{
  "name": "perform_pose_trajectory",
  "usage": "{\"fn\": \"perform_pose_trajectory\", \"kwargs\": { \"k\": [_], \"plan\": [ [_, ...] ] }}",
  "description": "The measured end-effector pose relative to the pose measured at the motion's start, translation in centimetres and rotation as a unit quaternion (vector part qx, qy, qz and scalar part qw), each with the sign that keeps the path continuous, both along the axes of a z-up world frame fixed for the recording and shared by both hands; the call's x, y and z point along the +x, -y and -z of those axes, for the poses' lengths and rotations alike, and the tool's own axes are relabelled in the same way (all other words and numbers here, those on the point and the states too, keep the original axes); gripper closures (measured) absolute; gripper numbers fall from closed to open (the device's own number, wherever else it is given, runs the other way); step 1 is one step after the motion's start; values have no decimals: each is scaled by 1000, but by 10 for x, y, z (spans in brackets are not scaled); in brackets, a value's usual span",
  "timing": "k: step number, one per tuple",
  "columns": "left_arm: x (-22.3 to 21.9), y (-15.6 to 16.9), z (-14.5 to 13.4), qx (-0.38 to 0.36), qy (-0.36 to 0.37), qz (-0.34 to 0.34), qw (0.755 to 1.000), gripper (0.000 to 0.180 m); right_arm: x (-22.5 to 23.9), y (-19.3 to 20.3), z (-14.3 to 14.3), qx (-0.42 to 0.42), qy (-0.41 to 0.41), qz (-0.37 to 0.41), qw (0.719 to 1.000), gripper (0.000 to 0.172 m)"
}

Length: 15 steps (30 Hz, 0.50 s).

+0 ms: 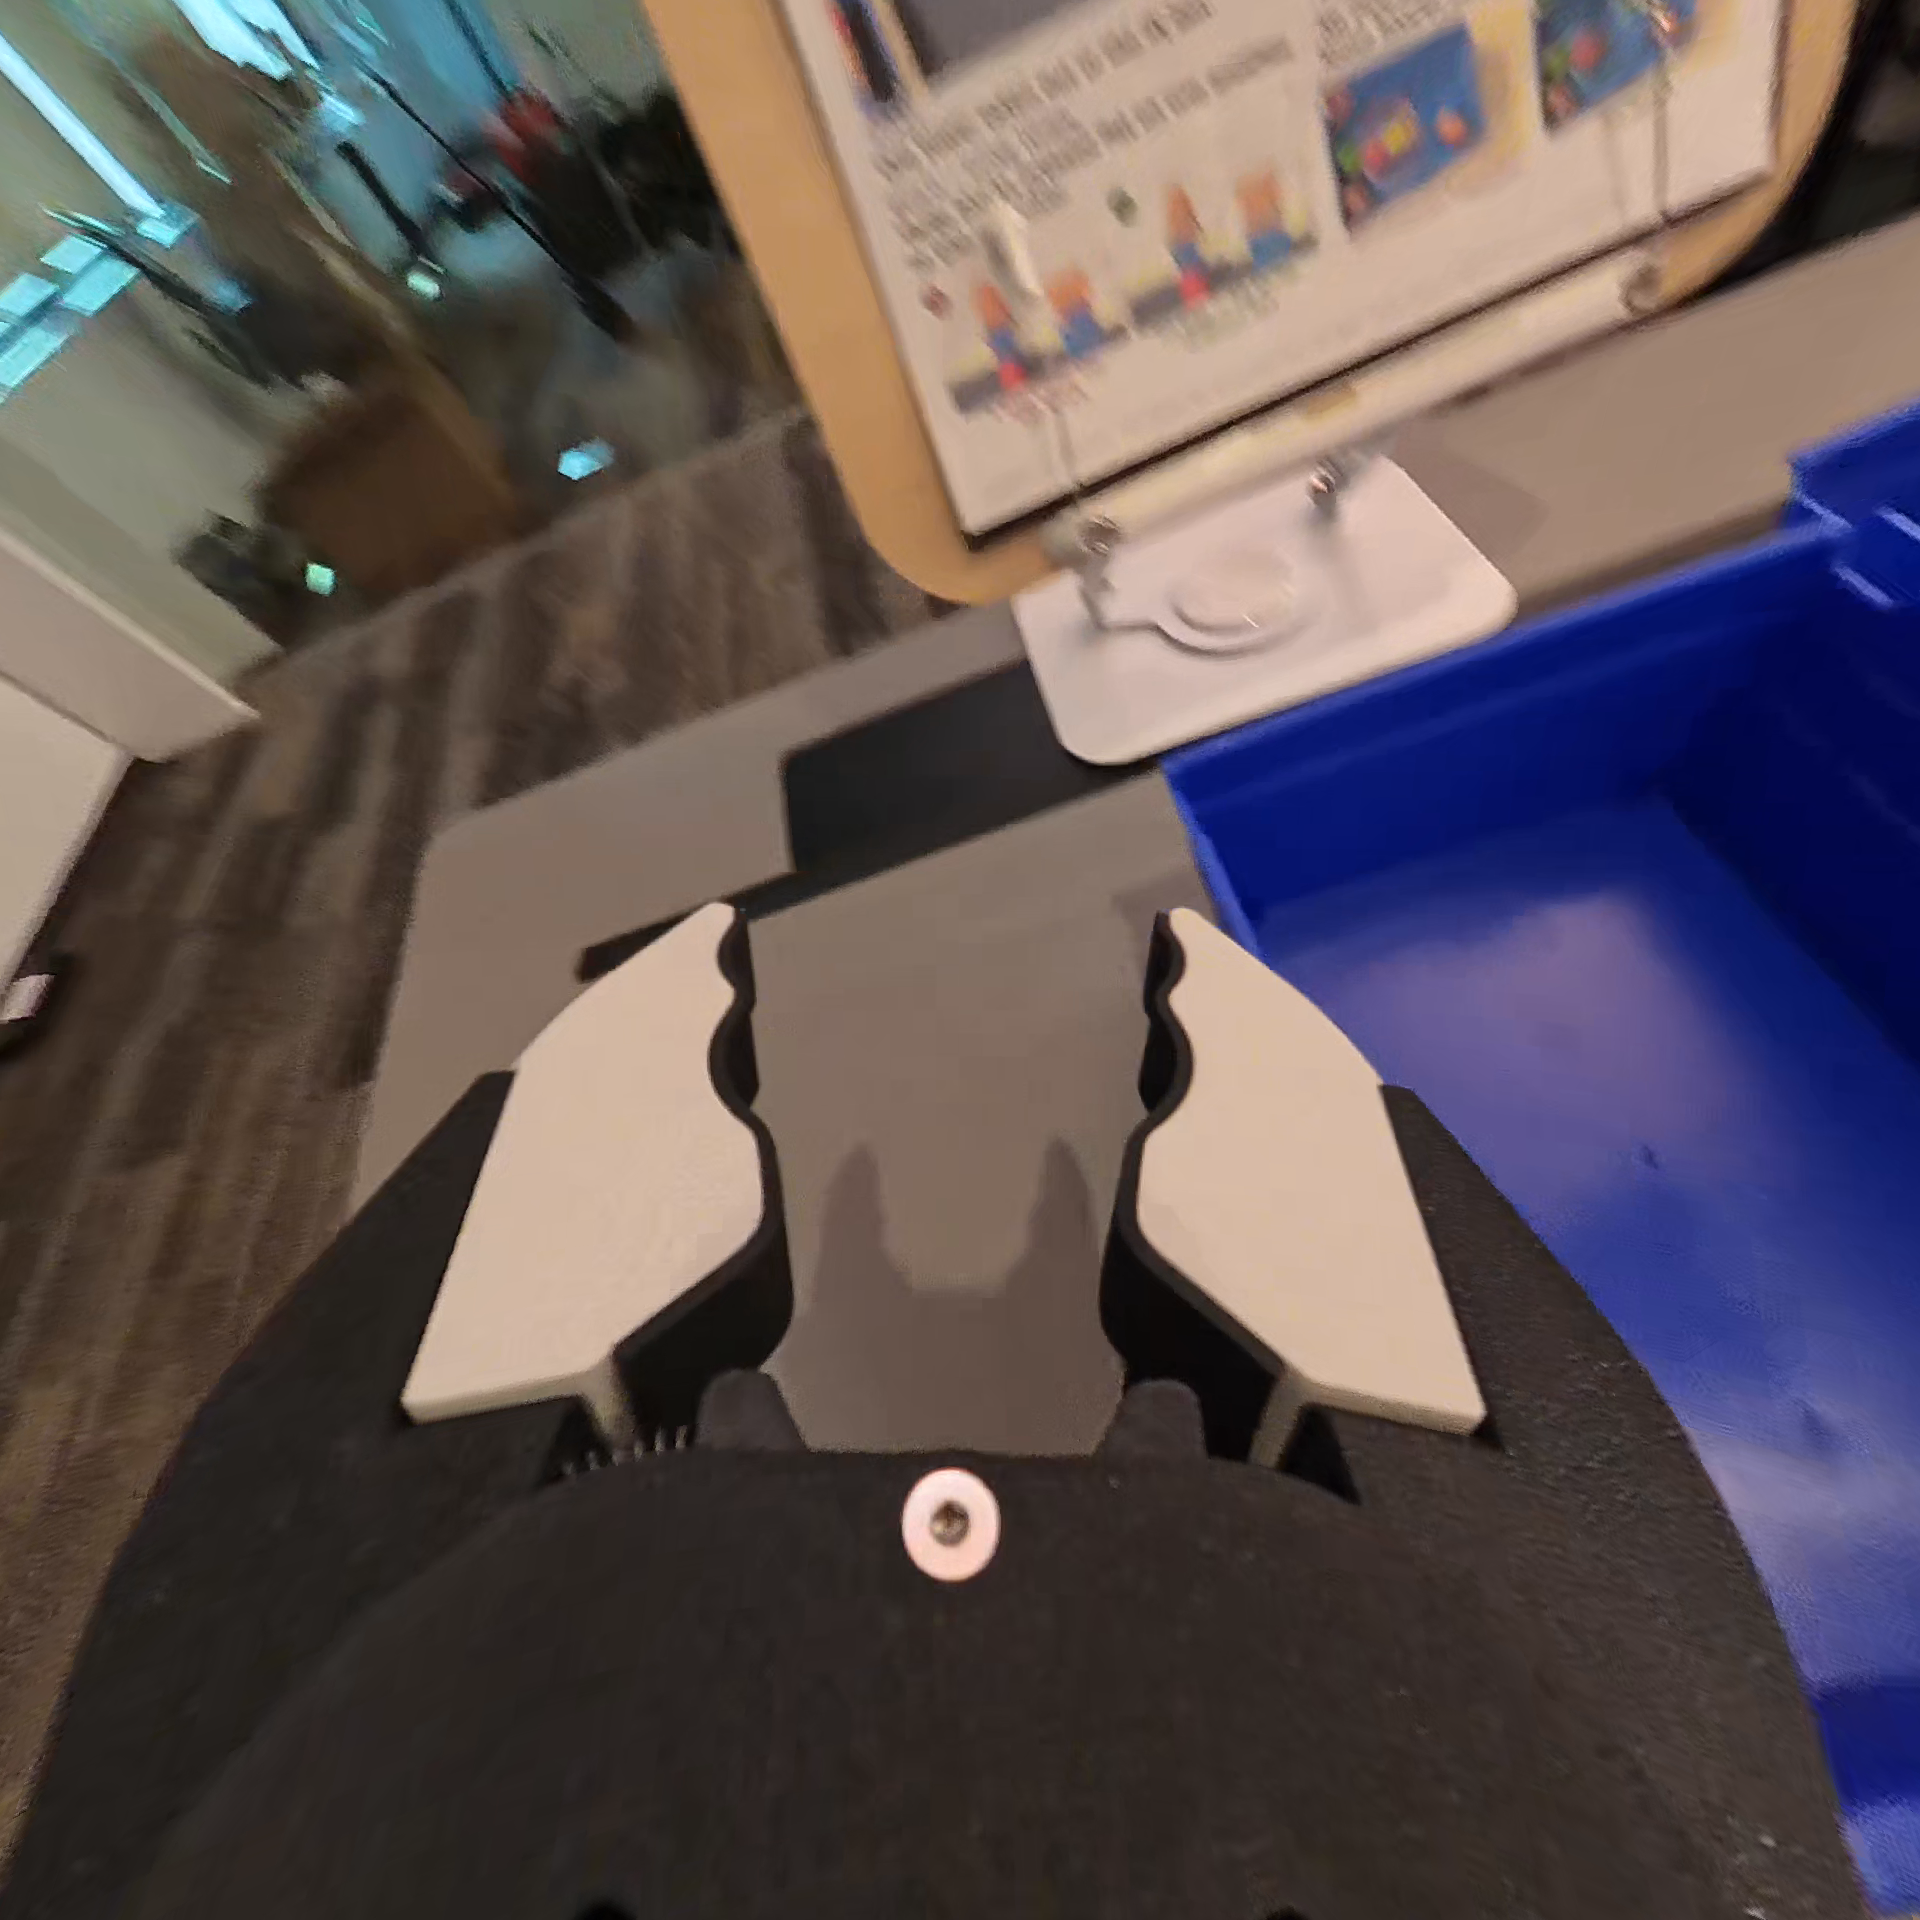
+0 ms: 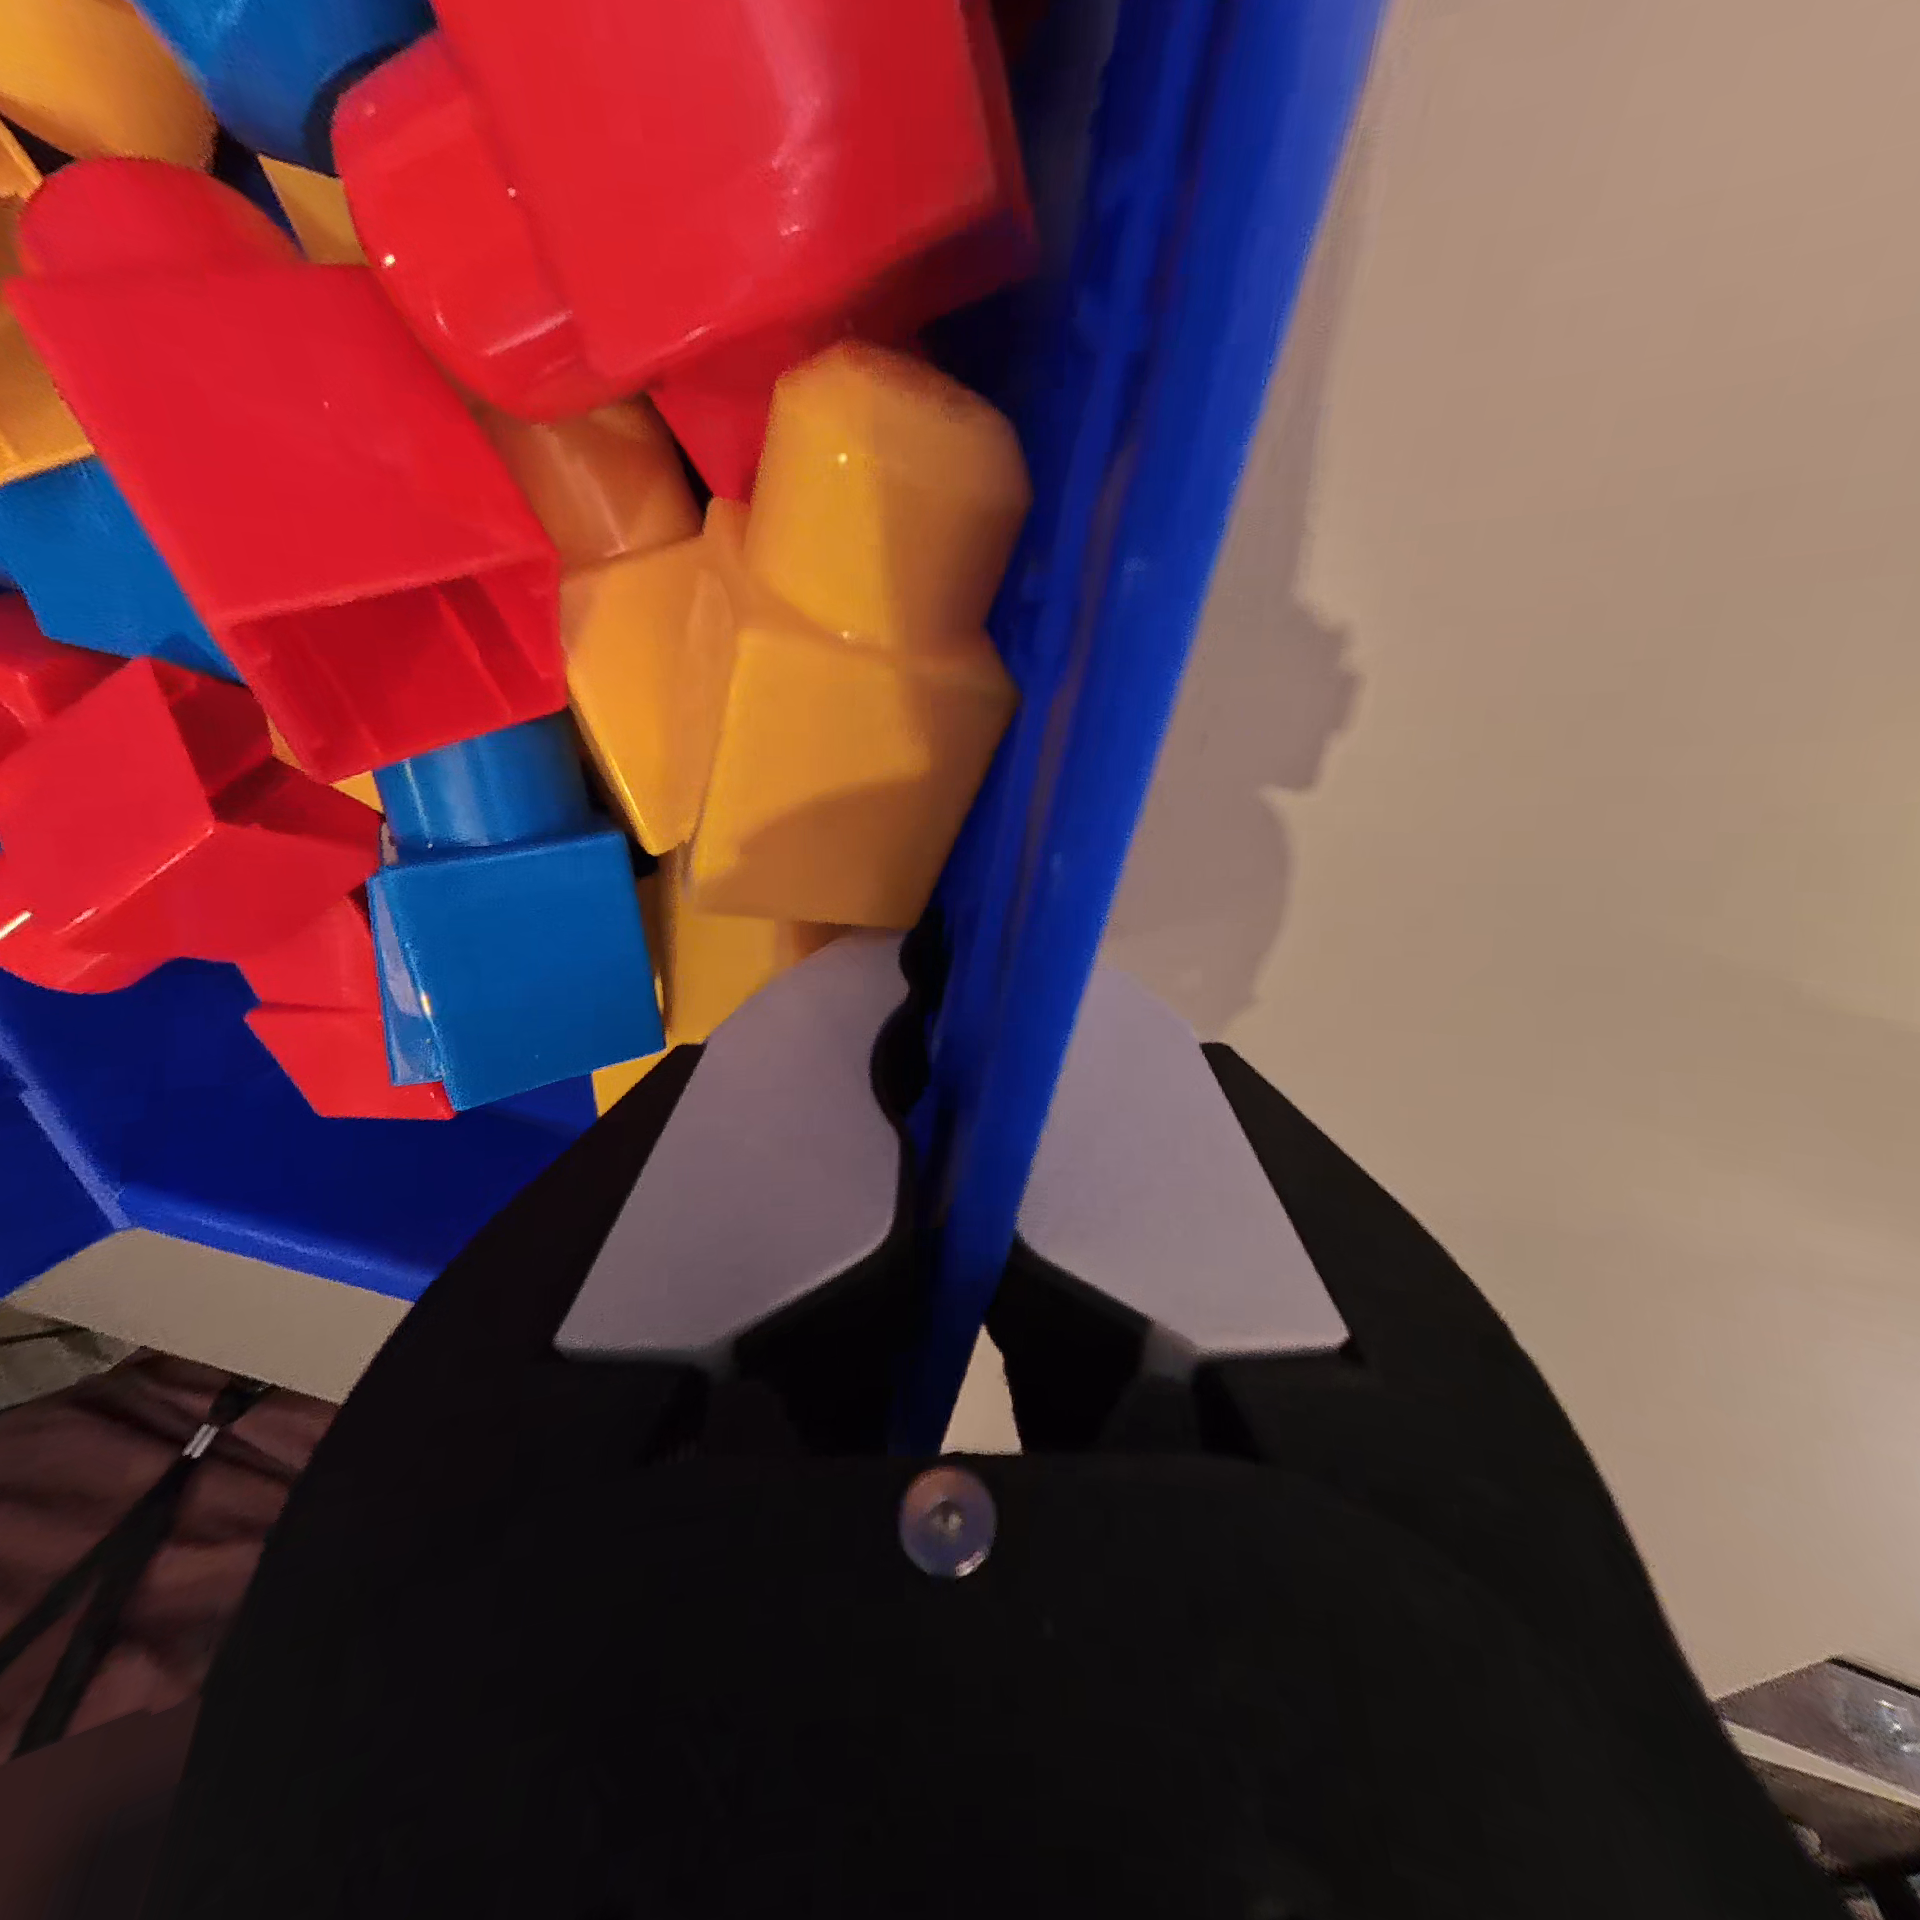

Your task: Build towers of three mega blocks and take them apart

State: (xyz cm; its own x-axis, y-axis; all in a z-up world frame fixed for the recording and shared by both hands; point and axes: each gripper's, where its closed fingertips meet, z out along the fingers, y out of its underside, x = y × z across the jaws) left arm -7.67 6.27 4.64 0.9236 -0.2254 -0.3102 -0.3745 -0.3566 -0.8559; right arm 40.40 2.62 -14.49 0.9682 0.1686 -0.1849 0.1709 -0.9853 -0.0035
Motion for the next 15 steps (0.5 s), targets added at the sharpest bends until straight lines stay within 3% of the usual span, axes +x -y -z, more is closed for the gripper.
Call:
{"fn": "perform_pose_trajectory", "kwargs": {
  "k": [3,9,15],
  "plan": [
    [-21,-2,-14,39,-3,-28,999,107,10,1,0,-3,-2,0,1000,165],
    [-36,-1,-15,19,40,-23,999,102,38,18,-2,-15,-12,9,1000,165],
    [-52,0,-27,30,55,-33,997,101,57,31,-29,-12,8,28,1000,165]
  ]
}}
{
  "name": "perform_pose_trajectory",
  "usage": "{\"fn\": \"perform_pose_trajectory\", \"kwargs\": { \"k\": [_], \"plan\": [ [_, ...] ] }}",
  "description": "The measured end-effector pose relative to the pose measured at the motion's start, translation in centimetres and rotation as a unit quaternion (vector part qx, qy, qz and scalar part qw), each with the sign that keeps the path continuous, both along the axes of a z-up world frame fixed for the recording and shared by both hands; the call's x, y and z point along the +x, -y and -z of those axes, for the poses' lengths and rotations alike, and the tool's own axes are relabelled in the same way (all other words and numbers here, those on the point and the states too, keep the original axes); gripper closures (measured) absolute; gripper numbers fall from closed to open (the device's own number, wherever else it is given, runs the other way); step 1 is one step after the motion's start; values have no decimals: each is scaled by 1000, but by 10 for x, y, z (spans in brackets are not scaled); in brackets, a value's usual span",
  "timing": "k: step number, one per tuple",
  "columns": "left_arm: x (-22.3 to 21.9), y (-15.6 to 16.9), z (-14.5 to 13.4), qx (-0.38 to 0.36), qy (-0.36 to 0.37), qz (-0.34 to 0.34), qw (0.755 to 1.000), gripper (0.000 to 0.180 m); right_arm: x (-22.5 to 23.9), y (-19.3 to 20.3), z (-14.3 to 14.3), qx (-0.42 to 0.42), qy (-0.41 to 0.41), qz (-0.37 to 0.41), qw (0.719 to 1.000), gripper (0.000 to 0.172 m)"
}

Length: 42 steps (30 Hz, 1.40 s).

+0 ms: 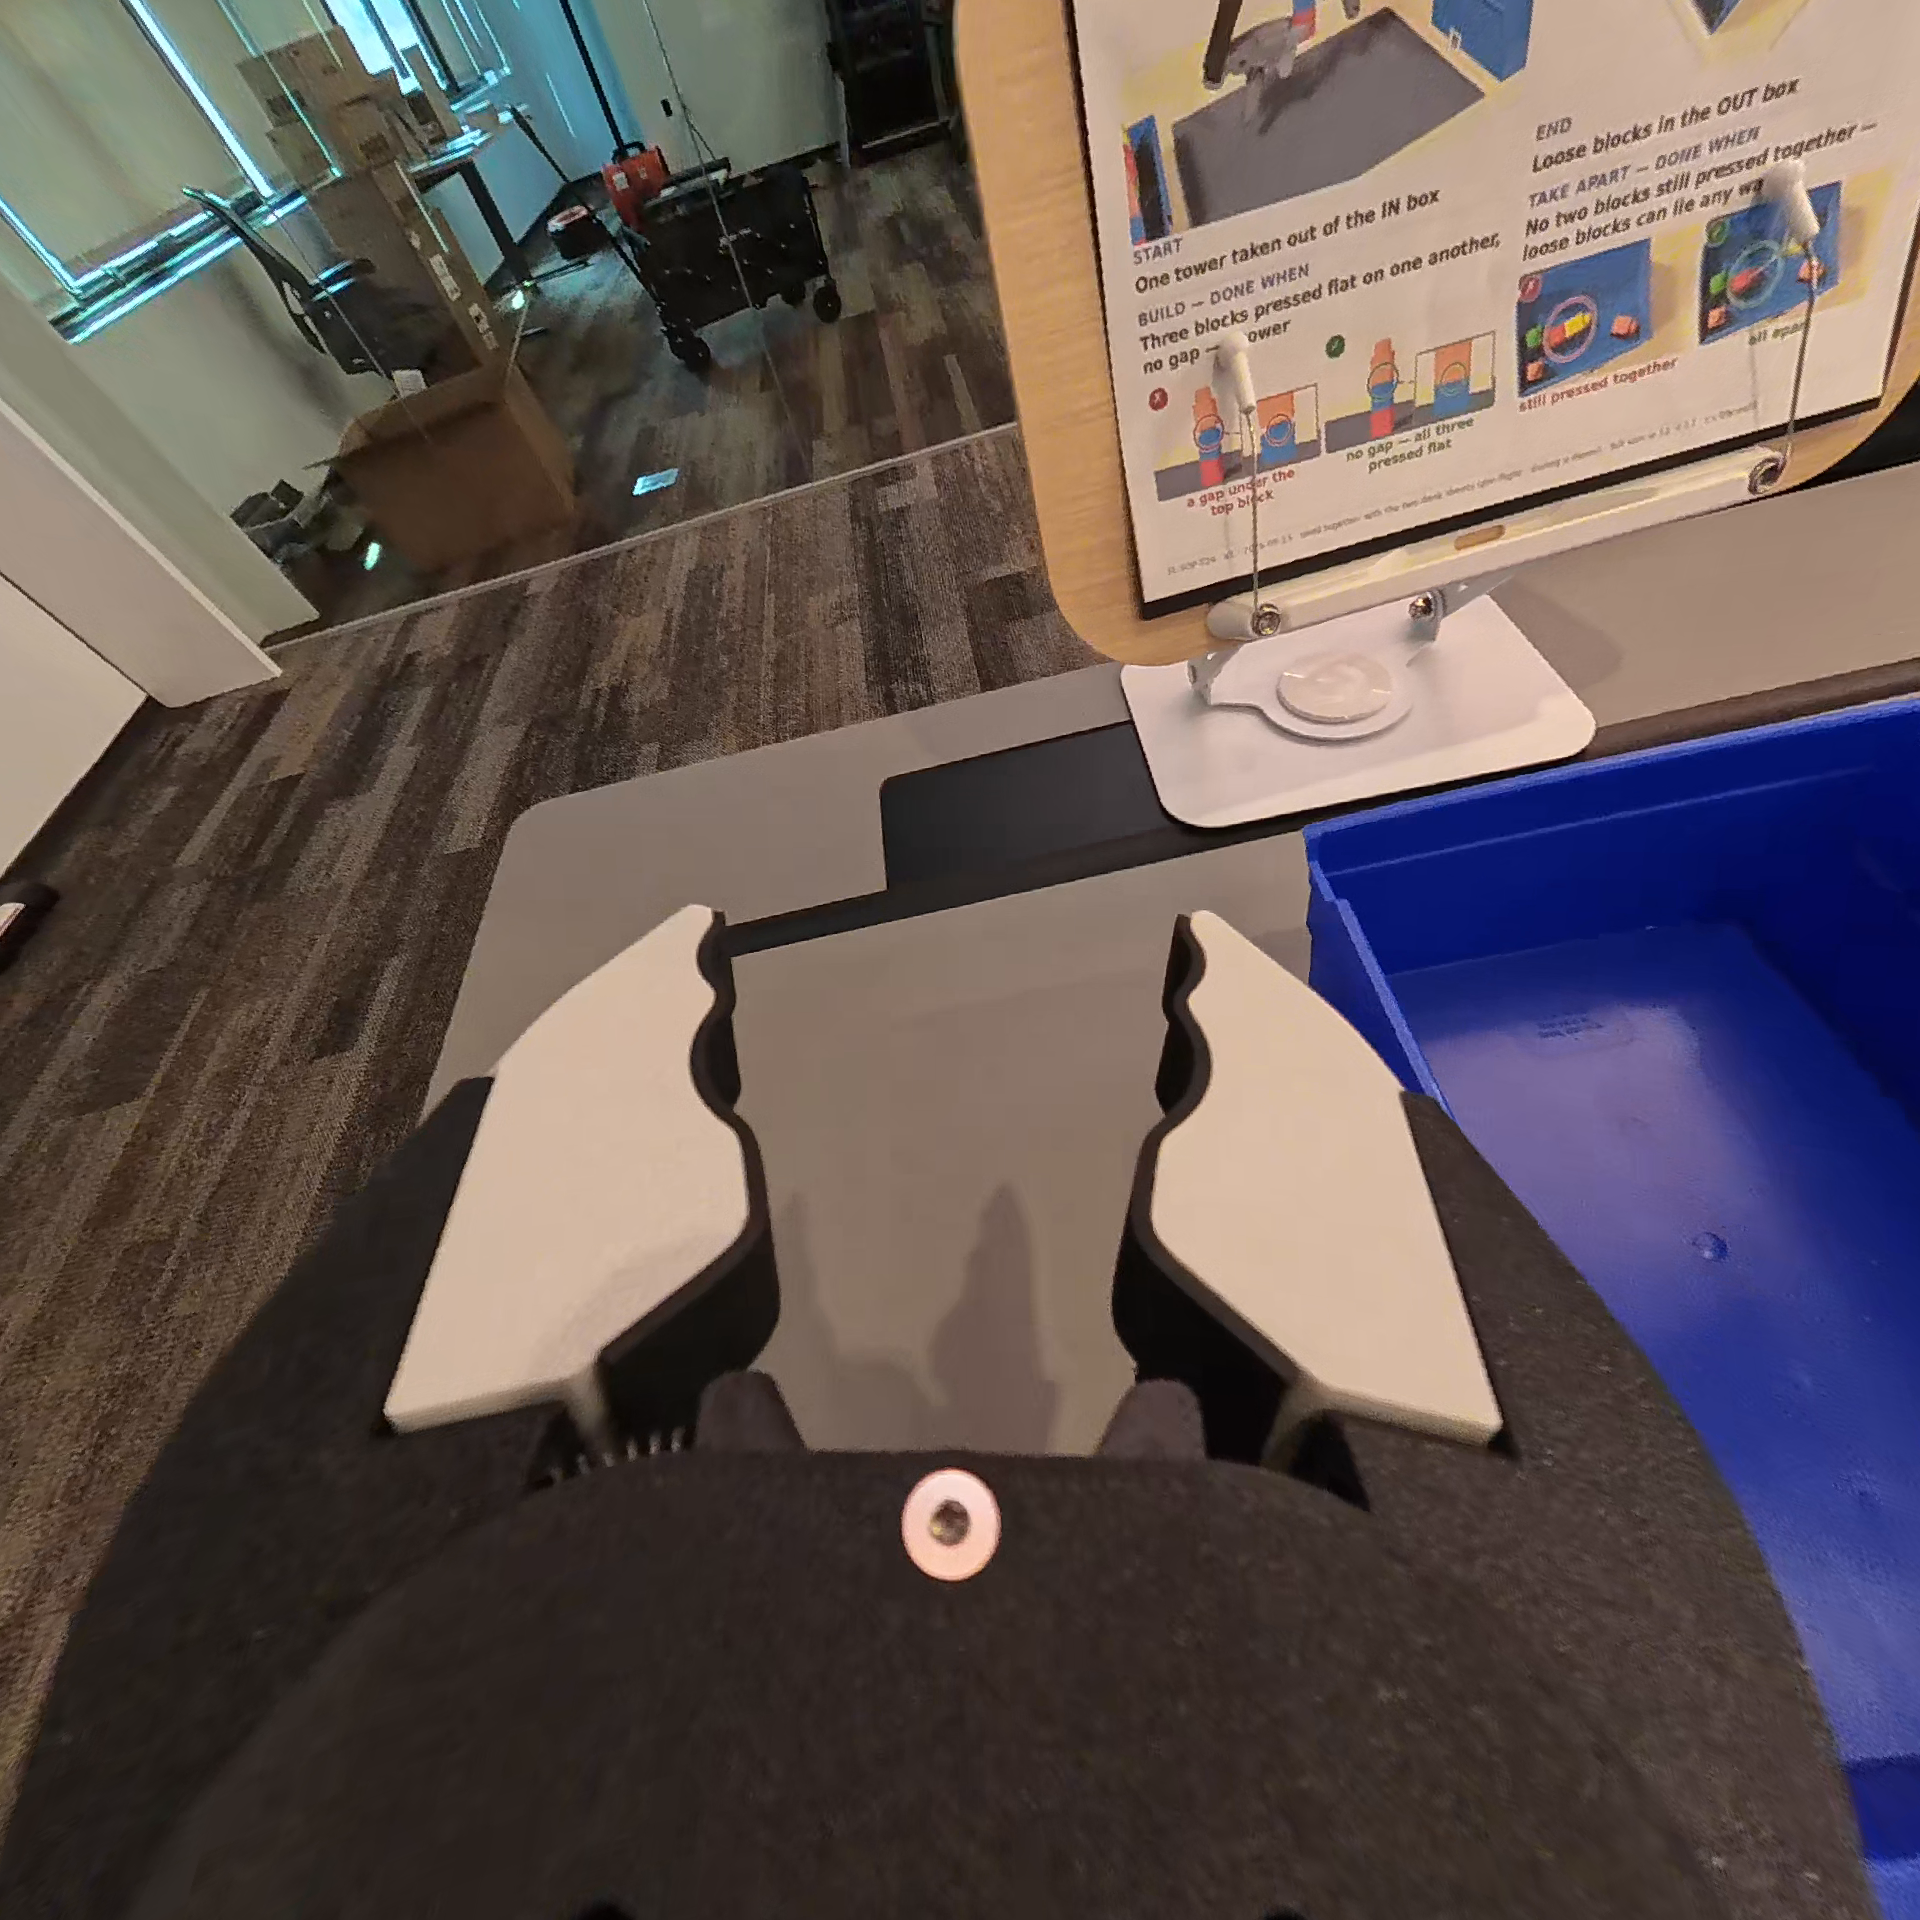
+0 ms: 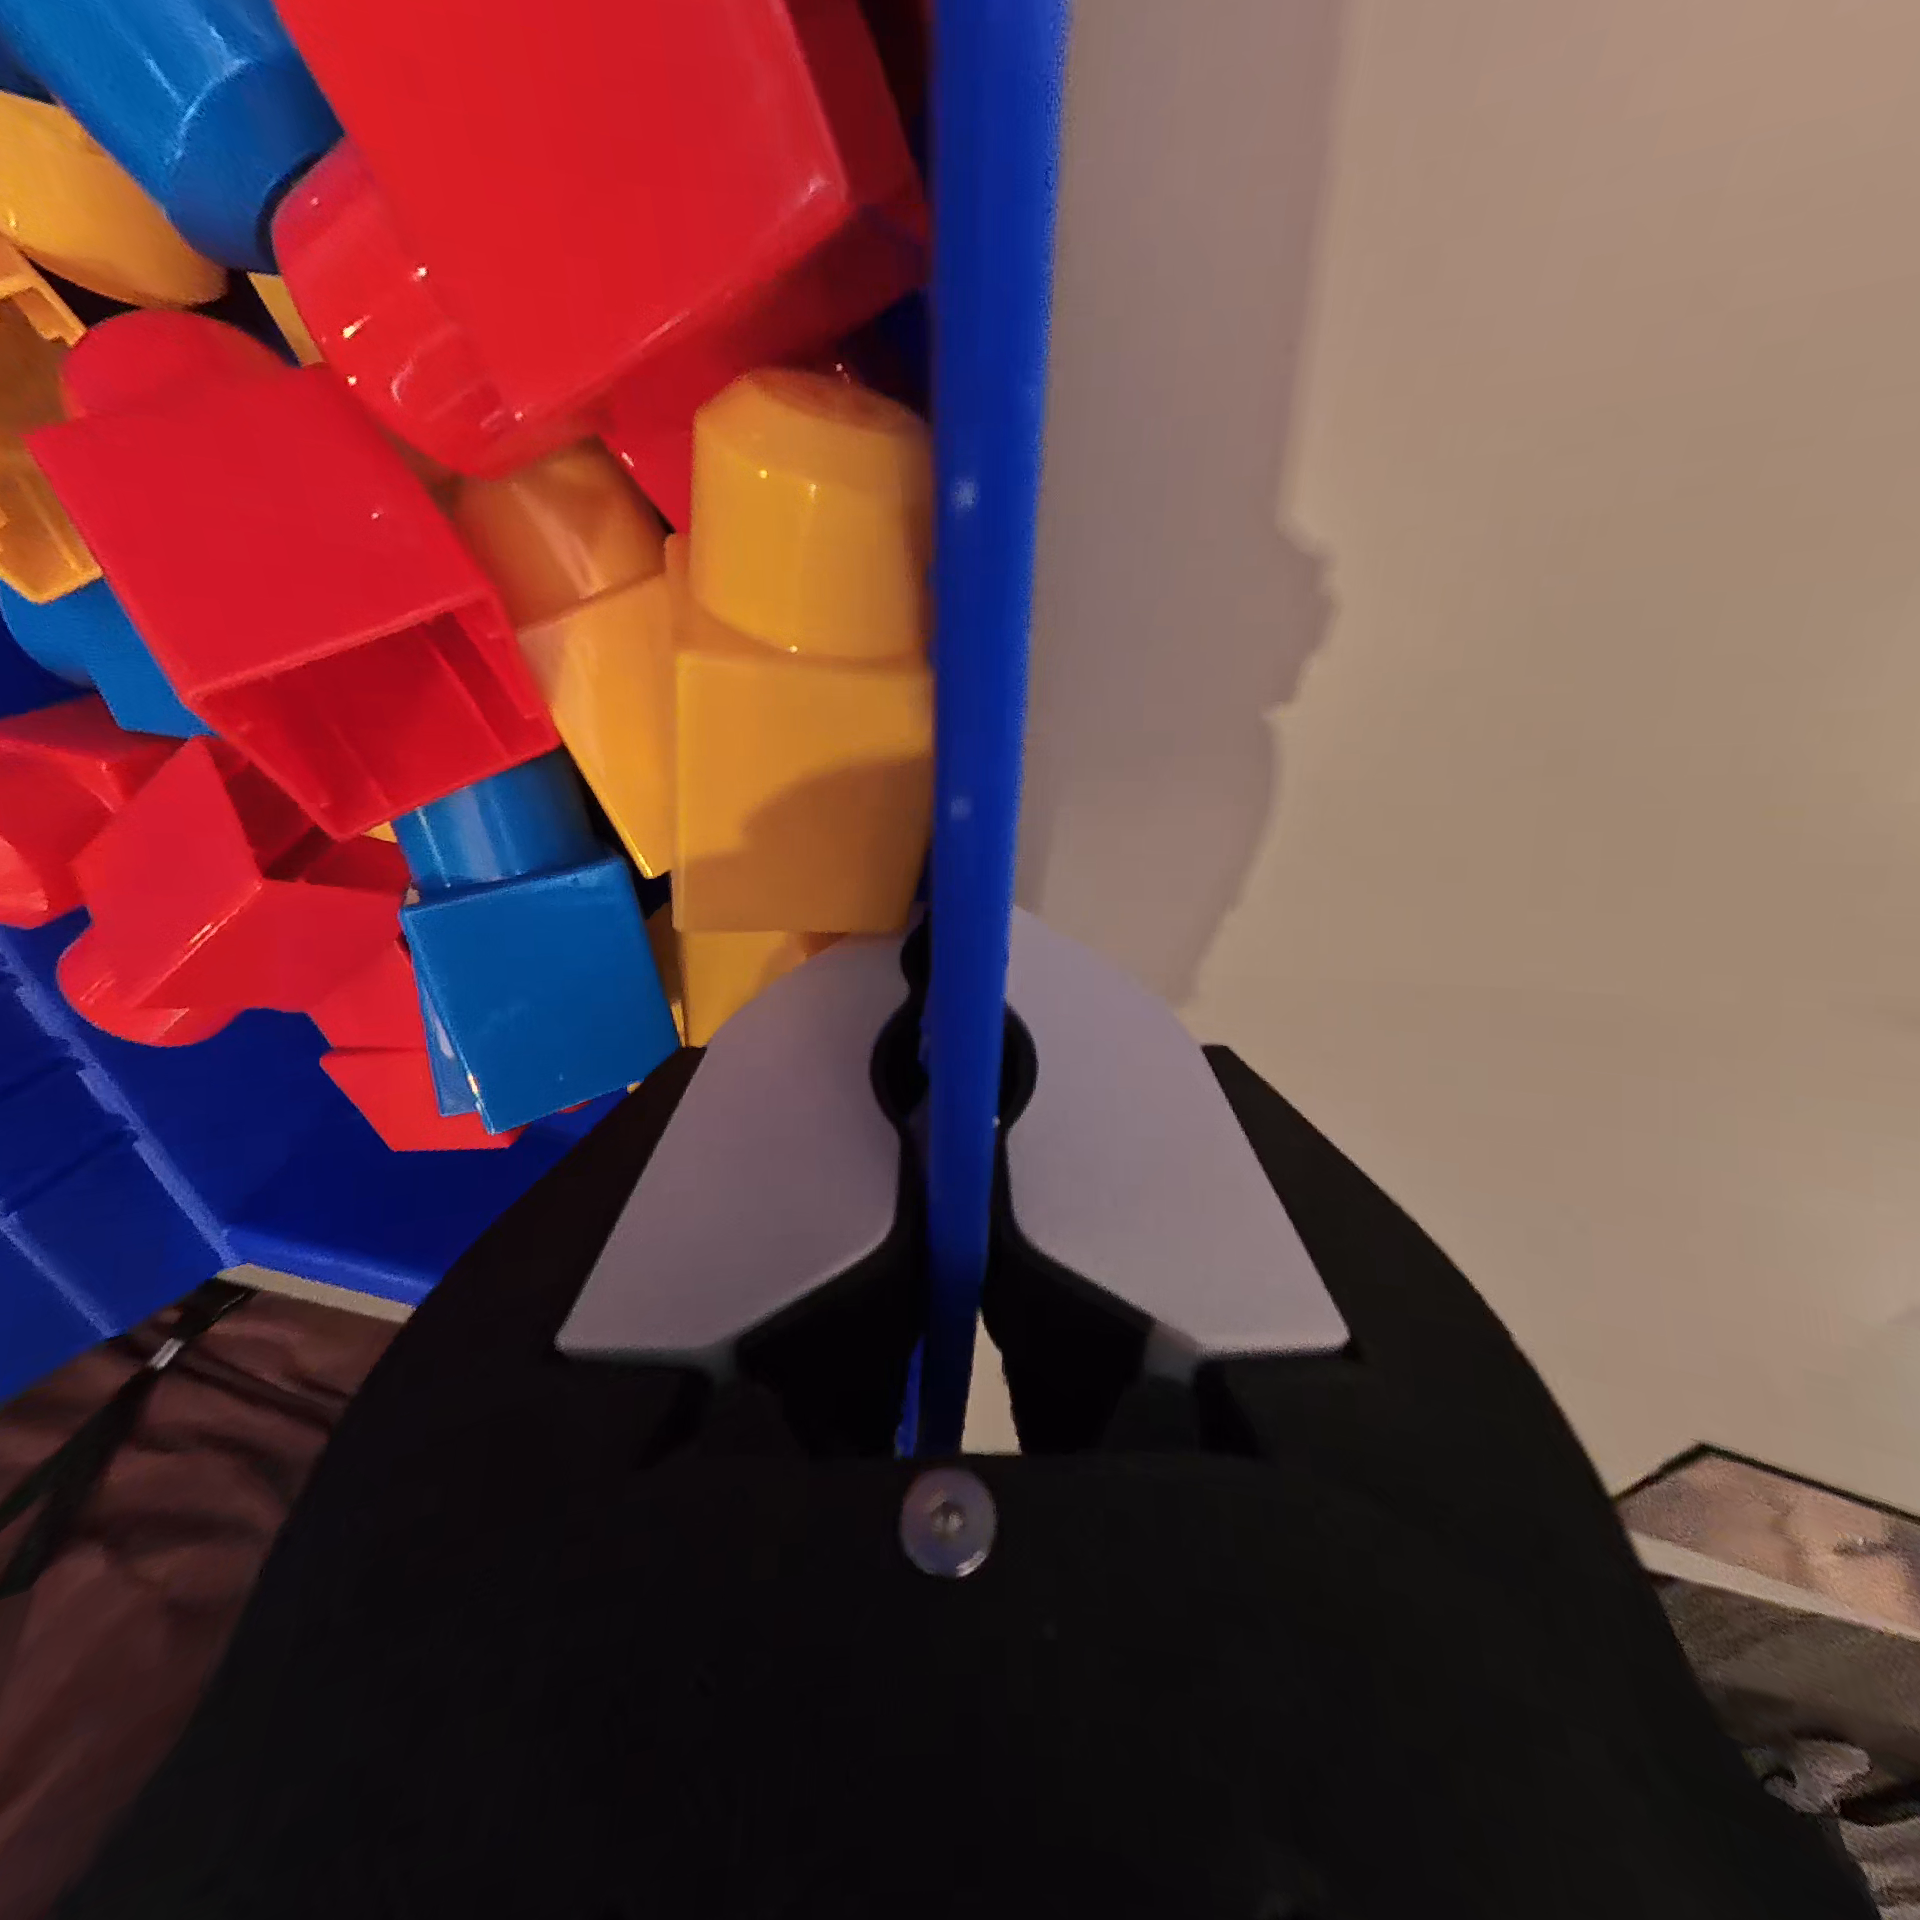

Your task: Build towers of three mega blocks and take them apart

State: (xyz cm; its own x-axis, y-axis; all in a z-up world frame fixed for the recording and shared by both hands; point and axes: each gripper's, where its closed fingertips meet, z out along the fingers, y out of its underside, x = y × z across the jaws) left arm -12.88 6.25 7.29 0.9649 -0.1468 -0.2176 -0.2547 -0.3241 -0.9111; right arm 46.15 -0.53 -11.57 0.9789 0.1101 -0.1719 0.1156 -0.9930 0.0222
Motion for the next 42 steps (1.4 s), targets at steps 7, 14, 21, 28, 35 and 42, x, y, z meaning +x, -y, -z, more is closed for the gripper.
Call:
{"fn": "perform_pose_trajectory", "kwargs": {
  "k": [7,14,21,28,35,42],
  "plan": [
    [-9,3,-1,-20,25,10,999,98,-23,-7,-77,26,18,-4,999,165],
    [-57,22,-12,-32,70,-19,997,97,-139,-40,-142,50,19,-88,995,165],
    [-115,58,-43,15,104,-98,990,96,-327,-67,-140,44,-51,-237,969,165],
    [-143,115,-72,60,137,-134,980,105,-498,-62,-107,7,-78,-377,923,165],
    [-122,125,-83,78,126,-95,984,110,-595,-47,-54,-40,-76,-447,890,165],
    [-101,111,-70,38,111,-60,991,107,-628,-59,-6,-35,-42,-434,899,165]
  ]
}}
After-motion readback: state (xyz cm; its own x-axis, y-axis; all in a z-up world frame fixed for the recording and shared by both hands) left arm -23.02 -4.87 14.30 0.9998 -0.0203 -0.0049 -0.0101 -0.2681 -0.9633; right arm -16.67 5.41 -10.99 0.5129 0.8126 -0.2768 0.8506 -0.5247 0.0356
